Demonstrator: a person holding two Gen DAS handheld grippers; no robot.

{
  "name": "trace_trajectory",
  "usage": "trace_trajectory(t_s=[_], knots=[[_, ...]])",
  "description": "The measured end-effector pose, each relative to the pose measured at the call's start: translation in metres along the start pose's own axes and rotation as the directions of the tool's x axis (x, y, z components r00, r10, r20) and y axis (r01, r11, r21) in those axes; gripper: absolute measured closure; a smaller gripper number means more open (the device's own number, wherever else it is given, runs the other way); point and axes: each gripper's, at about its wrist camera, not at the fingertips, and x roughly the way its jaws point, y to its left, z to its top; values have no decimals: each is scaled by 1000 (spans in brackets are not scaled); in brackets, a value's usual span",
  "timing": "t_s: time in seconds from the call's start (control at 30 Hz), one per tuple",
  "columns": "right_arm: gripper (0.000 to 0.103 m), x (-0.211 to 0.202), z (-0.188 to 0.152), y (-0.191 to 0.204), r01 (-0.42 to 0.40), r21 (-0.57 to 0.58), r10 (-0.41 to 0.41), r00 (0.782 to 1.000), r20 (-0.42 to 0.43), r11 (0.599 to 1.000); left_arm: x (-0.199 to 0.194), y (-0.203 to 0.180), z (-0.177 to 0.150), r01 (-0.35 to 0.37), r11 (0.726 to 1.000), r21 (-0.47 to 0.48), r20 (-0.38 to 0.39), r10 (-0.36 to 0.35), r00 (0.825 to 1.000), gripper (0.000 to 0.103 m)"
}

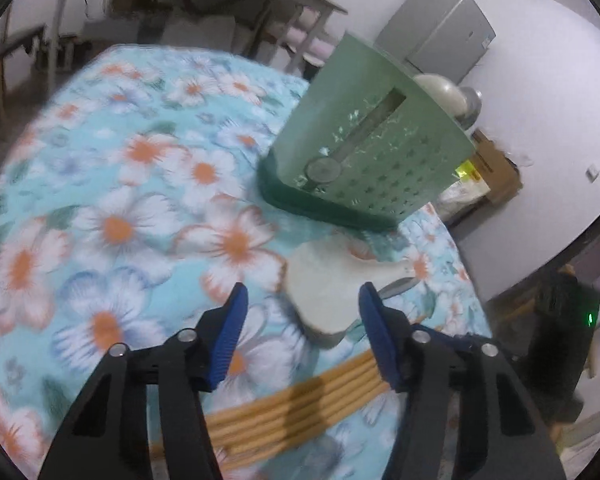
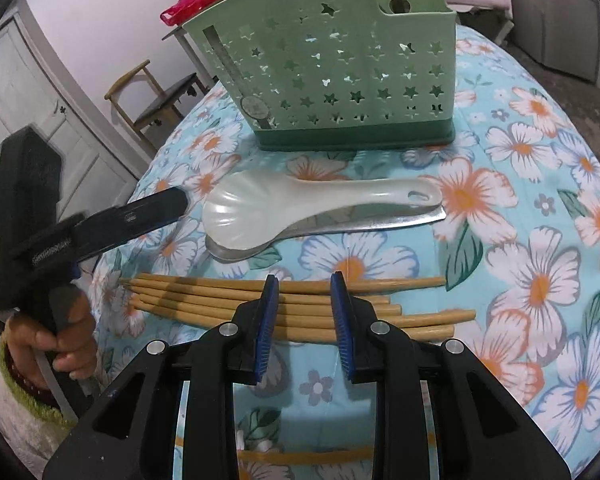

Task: Organize utensils
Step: 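Move the left gripper down to the metal spoon on the table, then close the left gripper on the metal spoon handle and lift it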

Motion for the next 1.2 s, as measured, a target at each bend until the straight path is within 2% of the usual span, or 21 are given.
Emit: trace_trajectory(t_s=[0.03,0.1,0.13,0.2,0.23,0.4,0.53,0.67,0.73,0.77,0.8,0.9,0.97,1.03,1.1,1.2], knots=[[78,1,1,1,1,1,-1,1000,0,1000,13,2,4,-10,1000,-23,-41,9,999,58],[77,0,1,1,-3,4,3,1000,1,1000,24,6,7,-13,998,-60,-73,8,997,72],[78,0,0,0,-6,7,6,1000,2,1000,27,8,9,1,996,-88,-70,-8,998,74],[78,1,0,0,-9,9,9,1000,3,1000,30,11,12,33,992,-124,-68,-42,997,91],[77,1,-1,0,-10,9,10,1000,4,1000,30,13,13,49,989,-141,-65,-59,996,95],[78,-2,-1,0,-6,1,6,1000,4,1000,16,20,19,89,979,-182,17,-87,996,100],[77,-1,-1,5,17,-37,-17,1000,5,999,-3,34,25,86,970,-226,99,-64,993,101],[70,2,1,20,23,-134,-24,1000,-8,991,-11,53,27,28,958,-285,147,15,989,99],[70,3,1,28,31,-175,-32,999,-3,984,-11,63,26,-11,948,-317,136,57,989,90],[70,4,1,30,35,-186,-36,999,-2,982,-11,67,24,-20,941,-337,124,65,990,77],[70,6,1,32,37,-194,-38,999,-1,980,-13,69,22,-19,937,-350,122,66,990,70],[69,9,0,33,38,-190,-39,999,-5,981,-29,67,11,-18,939,-343,156,76,985,69],[69,9,0,33,35,-183,-37,999,-6,982,-37,62,5,3,947,-322,177,57,983,69],[69,10,1,31,33,-172,-34,999,-5,984,-36,50,1,68,959,-274,163,-23,986,69],[69,10,2,28,25,-155,-26,1000,-5,988,-22,34,0,116,969,-219,78,-101,992,69],[69,8,3,23,19,-129,-20,1000,-5,991,-3,23,-4,153,965,-214,-3,-157,988,69]])
